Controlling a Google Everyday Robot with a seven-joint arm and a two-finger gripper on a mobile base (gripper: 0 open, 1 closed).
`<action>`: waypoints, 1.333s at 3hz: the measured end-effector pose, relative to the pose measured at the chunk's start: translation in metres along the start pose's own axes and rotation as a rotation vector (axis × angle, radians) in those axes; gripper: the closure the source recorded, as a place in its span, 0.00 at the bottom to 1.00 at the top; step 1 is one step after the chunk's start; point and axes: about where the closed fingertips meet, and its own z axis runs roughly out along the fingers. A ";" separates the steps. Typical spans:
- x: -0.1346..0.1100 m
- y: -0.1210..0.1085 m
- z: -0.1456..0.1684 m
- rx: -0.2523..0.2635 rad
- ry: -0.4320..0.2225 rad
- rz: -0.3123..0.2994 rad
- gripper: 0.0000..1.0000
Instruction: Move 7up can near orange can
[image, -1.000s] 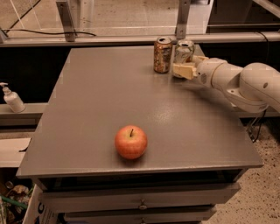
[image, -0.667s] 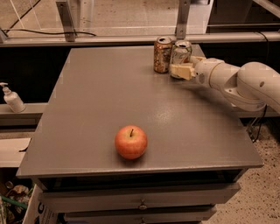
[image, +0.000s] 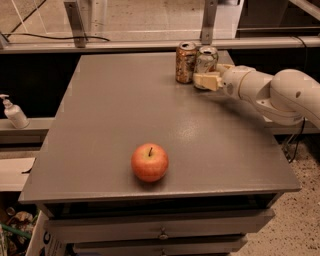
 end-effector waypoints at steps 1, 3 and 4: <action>0.001 0.000 0.000 -0.005 0.002 0.000 0.35; 0.004 0.006 -0.005 -0.040 0.020 -0.002 0.00; 0.000 0.005 -0.017 -0.049 0.014 -0.007 0.00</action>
Offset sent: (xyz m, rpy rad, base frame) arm -0.0037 -0.0086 0.0014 -0.0002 0.0025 0.0042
